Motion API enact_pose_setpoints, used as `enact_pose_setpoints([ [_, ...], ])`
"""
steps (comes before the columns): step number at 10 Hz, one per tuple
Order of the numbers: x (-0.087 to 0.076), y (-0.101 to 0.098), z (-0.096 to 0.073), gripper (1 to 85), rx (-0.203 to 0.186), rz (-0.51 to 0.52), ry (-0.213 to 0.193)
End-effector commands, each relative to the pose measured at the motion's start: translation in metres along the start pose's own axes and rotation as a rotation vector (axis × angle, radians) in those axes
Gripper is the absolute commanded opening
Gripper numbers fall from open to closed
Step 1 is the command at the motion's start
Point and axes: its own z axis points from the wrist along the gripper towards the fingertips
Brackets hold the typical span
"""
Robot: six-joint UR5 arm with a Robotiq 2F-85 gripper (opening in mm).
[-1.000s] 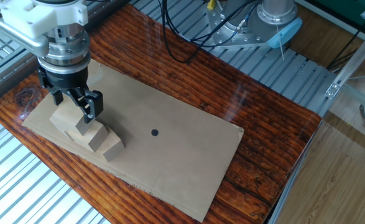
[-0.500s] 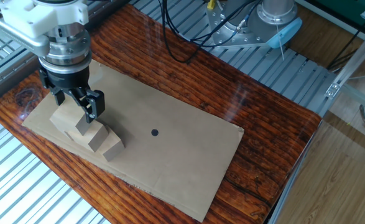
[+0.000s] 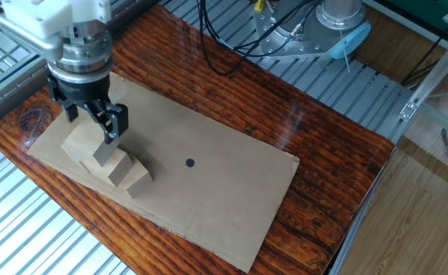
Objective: Stack the blocks into a pyramid shape
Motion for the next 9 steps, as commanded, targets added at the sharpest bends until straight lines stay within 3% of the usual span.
enact_pose_setpoints([
  [1,0.007,0.015,-0.014,74.3,-0.042,0.048,0.01],
  [2,0.01,0.028,-0.019,74.0,-0.071,0.086,0.033],
  [4,0.017,0.045,-0.026,67.0,-0.089,0.124,0.086],
  [7,0.008,0.078,-0.026,55.0,-0.124,0.188,0.1],
  [8,0.01,0.083,-0.023,38.7,-0.123,0.206,0.124],
  [9,0.01,0.088,-0.02,32.0,-0.129,0.225,0.139],
])
